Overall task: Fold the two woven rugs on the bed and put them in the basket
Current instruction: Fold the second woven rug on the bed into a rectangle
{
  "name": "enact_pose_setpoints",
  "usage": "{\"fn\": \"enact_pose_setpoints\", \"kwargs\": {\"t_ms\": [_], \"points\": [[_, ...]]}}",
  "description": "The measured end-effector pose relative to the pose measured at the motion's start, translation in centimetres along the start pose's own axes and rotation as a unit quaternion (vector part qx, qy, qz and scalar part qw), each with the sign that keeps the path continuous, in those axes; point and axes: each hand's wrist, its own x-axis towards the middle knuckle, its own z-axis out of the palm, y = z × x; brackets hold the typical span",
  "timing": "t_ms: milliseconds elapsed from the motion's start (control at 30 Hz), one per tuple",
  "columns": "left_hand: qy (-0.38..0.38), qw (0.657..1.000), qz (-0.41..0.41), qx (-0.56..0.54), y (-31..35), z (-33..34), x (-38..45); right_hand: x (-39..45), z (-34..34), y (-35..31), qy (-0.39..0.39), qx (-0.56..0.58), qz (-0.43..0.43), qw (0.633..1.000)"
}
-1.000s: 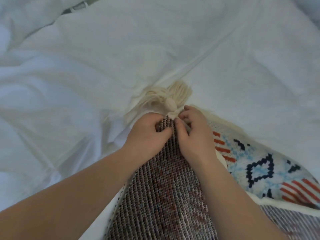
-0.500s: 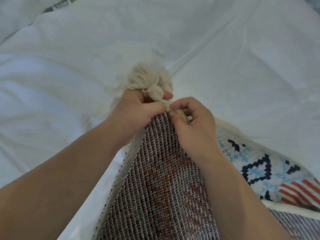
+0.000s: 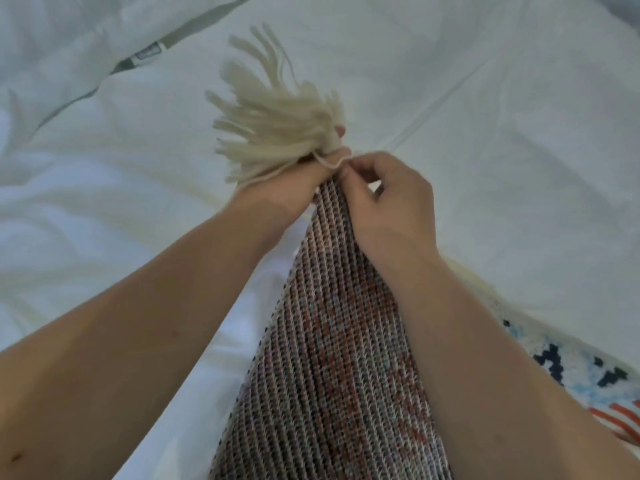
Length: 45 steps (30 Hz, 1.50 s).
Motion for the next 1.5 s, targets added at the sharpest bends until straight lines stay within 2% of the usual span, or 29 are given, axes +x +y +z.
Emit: {"fn": "enact_pose_setpoints", "kwargs": {"t_ms": [67,133,200,367,433,533,633,733,767,900,1000,1133,1233,1300,1400,1500], "points": [[0.022,0.999,-0.007,-0.032,1.1,0.4,0.7,1.2,0.2,-0.5,0.033,-0.009,-0.007,0.999],[0.051,0.999,0.006,-0.018,1.1,0.7,0.9,2.0,0.5,-0.6,0.047,-0.025,-0.012,0.999],[0.057,0.998,0.018,0.015,0.0,1.0,-0.6,2.1,0.9,-0.2,0.04,-0.046,-0.006,0.998],[0.026,0.998,-0.05,0.035,-5.1,0.1,-4.8,0.4,2.3,2.2,0.002,-0.075,0.02,0.997],[0.017,0.996,-0.056,0.069,-6.1,-0.5,-5.4,-1.8,2.7,3.1,-0.001,-0.13,-0.008,0.991],[0.025,0.994,-0.06,0.084,-6.6,-1.0,-6.7,-7.1,3.4,3.8,0.035,-0.21,-0.061,0.975],[0.025,0.984,-0.091,0.153,-7.5,-2.0,-8.9,-11.9,4.6,4.7,0.048,-0.215,-0.088,0.972],[-0.021,0.947,-0.135,0.291,-8.4,-3.1,-11.4,-15.1,6.0,5.8,-0.01,-0.221,-0.082,0.972],[-0.024,0.943,-0.148,0.296,-8.6,-3.3,-12.2,-15.9,6.4,6.1,-0.034,-0.22,-0.07,0.972],[-0.021,0.968,-0.209,0.139,-8.7,-3.4,-13.9,-17.5,7.1,6.8,-0.082,-0.231,-0.066,0.967],[-0.016,0.97,-0.23,0.081,-8.8,-3.7,-14.3,-17.9,7.4,6.4,-0.088,-0.227,-0.07,0.967],[-0.009,0.971,-0.22,0.089,-8.7,-4.1,-14.9,-18.7,7.7,5.8,-0.069,-0.208,-0.072,0.973],[-0.013,0.967,-0.247,0.065,-8.5,-4.7,-16.3,-20.0,7.8,5.5,-0.05,-0.191,-0.08,0.977],[-0.014,0.963,-0.254,0.088,-8.3,-5.4,-17.8,-21.6,7.8,4.9,-0.063,-0.187,-0.081,0.977],[-0.066,0.956,-0.236,0.164,-8.8,-6.8,-20.2,-25.2,8.3,4.3,-0.102,-0.195,-0.079,0.972],[-0.127,0.94,-0.26,0.183,-9.4,-8.0,-22.3,-28.9,9.0,4.0,-0.128,-0.179,-0.062,0.974]]}}
